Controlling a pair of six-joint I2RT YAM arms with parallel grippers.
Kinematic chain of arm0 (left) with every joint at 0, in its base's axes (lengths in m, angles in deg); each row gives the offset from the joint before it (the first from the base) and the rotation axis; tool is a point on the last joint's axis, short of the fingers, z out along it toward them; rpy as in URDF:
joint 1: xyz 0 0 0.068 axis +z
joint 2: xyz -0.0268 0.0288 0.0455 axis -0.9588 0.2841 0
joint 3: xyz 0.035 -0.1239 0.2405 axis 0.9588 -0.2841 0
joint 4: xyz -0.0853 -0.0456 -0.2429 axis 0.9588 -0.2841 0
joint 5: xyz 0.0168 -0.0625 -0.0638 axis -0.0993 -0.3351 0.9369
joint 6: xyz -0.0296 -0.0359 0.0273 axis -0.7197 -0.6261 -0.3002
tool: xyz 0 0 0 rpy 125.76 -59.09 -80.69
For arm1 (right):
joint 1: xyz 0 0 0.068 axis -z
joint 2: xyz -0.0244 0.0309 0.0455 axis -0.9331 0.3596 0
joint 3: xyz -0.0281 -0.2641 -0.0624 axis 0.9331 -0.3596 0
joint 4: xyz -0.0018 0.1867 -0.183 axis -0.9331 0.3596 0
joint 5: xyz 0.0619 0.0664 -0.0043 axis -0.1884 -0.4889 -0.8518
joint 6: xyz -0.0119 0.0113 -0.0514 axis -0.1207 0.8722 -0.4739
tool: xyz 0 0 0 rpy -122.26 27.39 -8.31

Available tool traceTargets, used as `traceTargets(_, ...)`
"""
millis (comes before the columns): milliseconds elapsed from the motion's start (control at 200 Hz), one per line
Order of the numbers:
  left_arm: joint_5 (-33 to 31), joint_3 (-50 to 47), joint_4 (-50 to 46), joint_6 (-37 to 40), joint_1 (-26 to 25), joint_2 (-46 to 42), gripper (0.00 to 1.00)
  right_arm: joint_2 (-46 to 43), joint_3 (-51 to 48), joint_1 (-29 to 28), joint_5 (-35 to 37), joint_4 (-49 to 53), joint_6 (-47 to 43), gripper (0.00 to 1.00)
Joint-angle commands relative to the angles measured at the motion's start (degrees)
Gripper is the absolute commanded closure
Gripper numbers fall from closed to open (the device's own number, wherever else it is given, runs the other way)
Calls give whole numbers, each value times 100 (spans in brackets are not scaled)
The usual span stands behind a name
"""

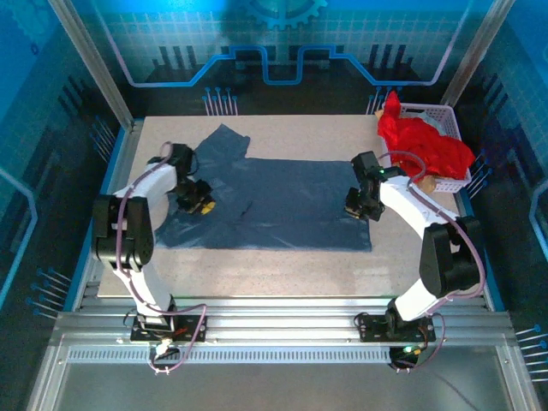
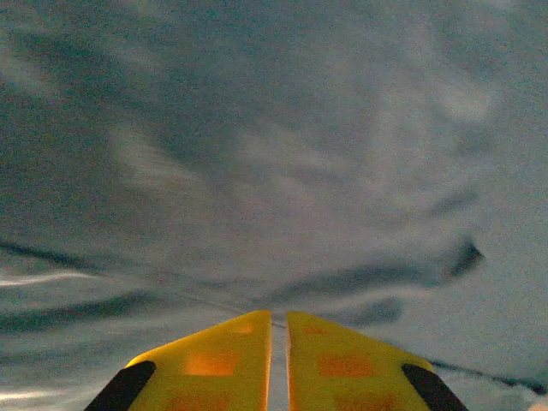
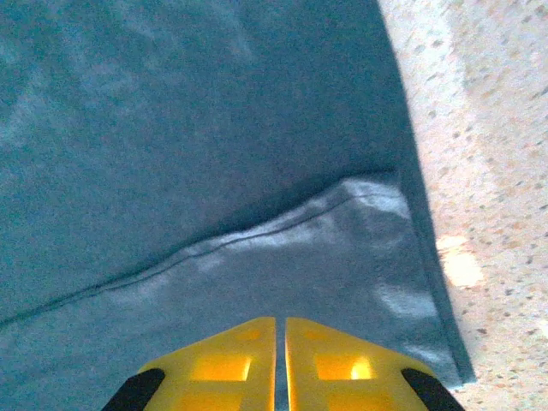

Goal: Fold and stack the t-shirts

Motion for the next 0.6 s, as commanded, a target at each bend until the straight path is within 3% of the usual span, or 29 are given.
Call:
traceTargets(0,4,-92,-265,-119,464,-47,85,225,-153,3,-347,-94,122,87)
traceTargets(285,-169,-896,289,-1213,571,278,88,817,-232,-28,-469,-60,511,86)
traceTargets(595,-829,-2531,493,-2398,776,-748,91,1278,-199,-413,-105,564,727,87)
